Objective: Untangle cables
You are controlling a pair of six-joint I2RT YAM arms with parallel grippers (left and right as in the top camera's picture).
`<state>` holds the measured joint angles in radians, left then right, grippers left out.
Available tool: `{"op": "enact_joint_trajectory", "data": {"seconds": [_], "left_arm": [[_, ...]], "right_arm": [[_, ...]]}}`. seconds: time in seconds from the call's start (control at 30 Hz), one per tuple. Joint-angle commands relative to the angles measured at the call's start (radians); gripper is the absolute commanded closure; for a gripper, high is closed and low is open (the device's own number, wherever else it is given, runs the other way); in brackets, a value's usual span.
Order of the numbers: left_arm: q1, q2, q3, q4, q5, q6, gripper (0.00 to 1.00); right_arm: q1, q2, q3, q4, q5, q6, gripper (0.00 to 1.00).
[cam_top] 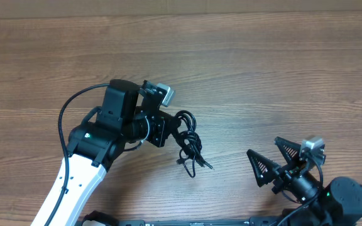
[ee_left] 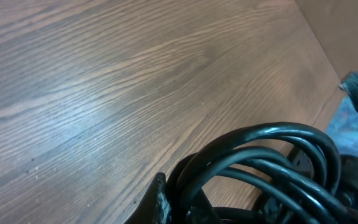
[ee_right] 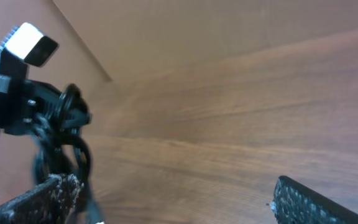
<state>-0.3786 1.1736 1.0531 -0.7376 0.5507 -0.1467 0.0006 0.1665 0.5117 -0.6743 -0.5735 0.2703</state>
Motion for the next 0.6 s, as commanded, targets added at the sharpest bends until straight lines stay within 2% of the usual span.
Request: {"op": "enact_joint_trajectory", "data": {"seconds": [0.0, 0.3, 0.4, 0.57], "left_arm": [[-0.004, -0.017, 0.007, 0.000, -0.067, -0.100, 0.96], [-0.012, -0.017, 0.007, -0.032, -0.216, -0.263, 0.96], [-0.042, -0.017, 0.007, -0.052, -0.319, -0.339, 0.96], [-0.103, -0.017, 0.007, -0.053, -0.422, -0.416, 0.96]], "right_arm": [[0.004, 0.091, 0.103, -0.061, -0.042, 0.049, 0.00], [0.004, 0.358, 0.338, -0.334, -0.121, 0.037, 0.00], [0.004, 0.446, 0.408, -0.419, -0.121, 0.037, 0.00], [0.004, 0.518, 0.428, -0.422, -0.161, 0.048, 0.00]]}}
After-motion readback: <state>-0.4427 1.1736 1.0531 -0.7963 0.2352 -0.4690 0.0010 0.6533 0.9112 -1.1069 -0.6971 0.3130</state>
